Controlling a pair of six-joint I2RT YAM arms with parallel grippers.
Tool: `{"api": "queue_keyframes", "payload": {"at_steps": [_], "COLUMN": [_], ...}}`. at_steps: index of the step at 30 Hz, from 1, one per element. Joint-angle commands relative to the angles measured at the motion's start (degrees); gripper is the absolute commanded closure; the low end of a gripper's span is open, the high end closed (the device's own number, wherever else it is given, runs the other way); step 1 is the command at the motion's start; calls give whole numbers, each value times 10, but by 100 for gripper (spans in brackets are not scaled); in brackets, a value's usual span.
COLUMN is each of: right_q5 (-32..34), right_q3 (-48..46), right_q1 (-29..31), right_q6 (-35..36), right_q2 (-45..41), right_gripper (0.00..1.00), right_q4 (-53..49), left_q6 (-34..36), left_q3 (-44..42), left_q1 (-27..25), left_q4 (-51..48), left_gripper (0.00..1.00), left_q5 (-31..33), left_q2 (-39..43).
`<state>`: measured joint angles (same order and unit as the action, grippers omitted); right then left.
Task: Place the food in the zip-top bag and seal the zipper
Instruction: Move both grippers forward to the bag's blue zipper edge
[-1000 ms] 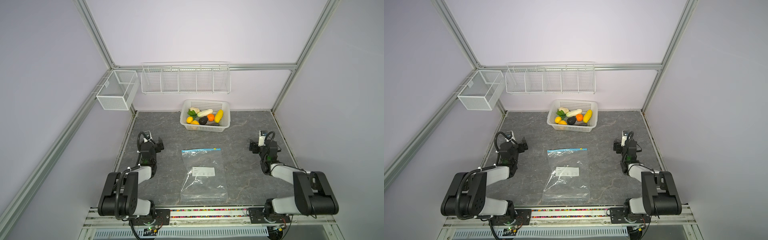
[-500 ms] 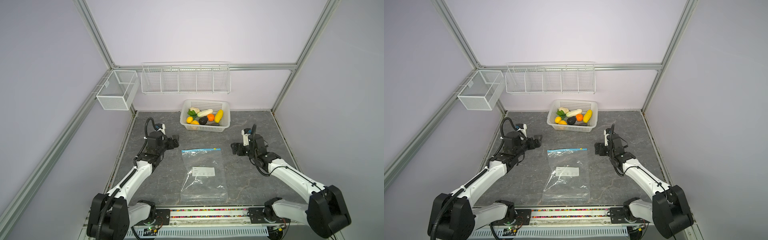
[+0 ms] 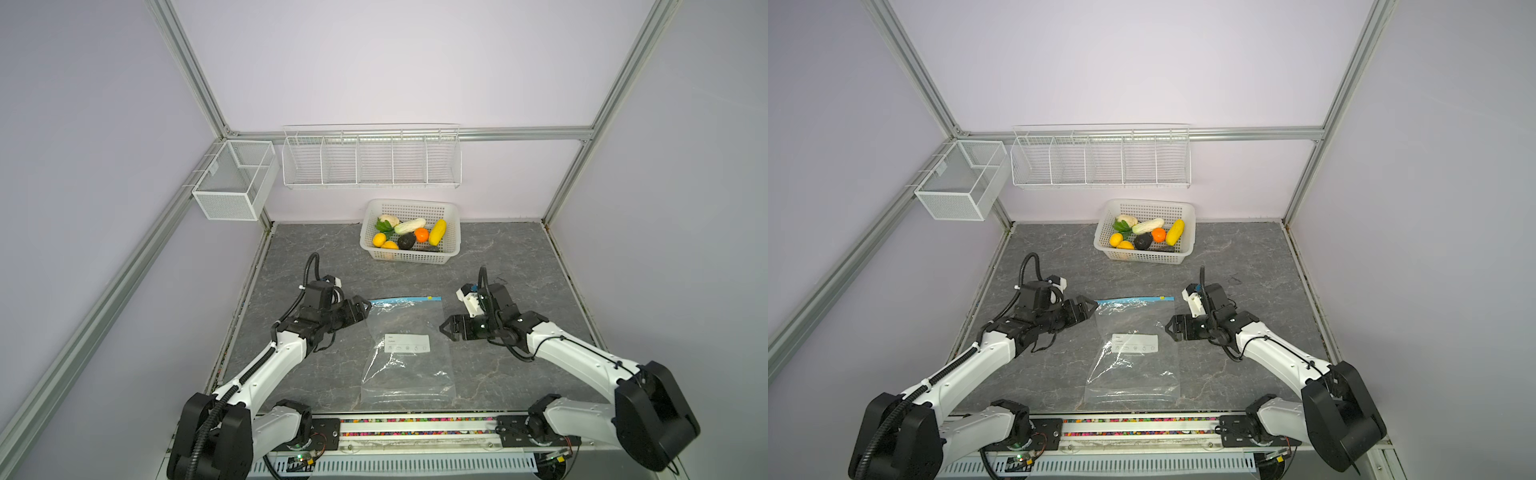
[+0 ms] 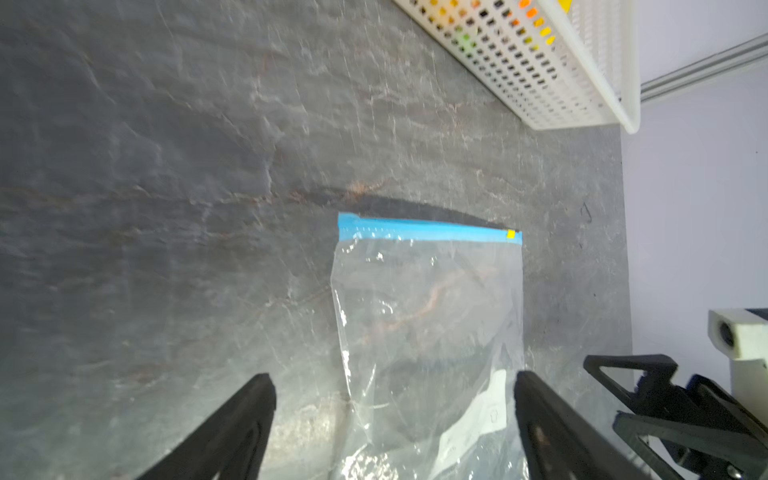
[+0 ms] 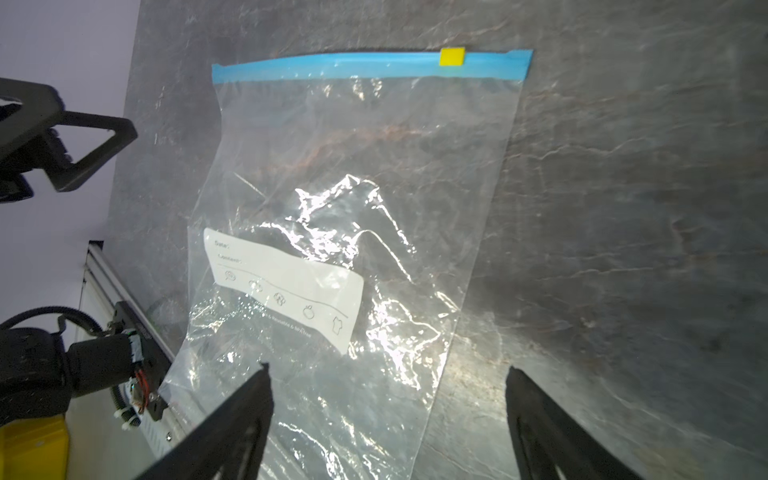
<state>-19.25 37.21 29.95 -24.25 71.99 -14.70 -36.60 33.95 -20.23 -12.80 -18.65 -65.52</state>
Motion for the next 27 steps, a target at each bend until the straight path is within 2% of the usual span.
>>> {"api": "queue_keyframes", "payload": {"at_steps": [1,8,11,21,27], "right_q5": [-47,-64,-72,-97,-91], "right_q3": [-22,-45,-49,-52,-49], "right_q1": [17,57,62,71,98], "right_q6": [-21,-24,-17,-36,-42], "right_q2": [18,48,59,82,92], "right_gripper": [11,9,8,7,6], "right_q4": [1,5,1,54,86], "left_q6": [-51,-88,-80,-98,-109], "left_q3": [-31,-56,-47,-28,-12], "left_q1": [-10,-12,-13,-18,-20], "left_q4": [37,104,109,172,212], "left_gripper": [10,11,11,20,22], "left_q5": [-31,-61,-64,-94,-84], "left_q2": [-8,-42,-58,-165,-198]}}
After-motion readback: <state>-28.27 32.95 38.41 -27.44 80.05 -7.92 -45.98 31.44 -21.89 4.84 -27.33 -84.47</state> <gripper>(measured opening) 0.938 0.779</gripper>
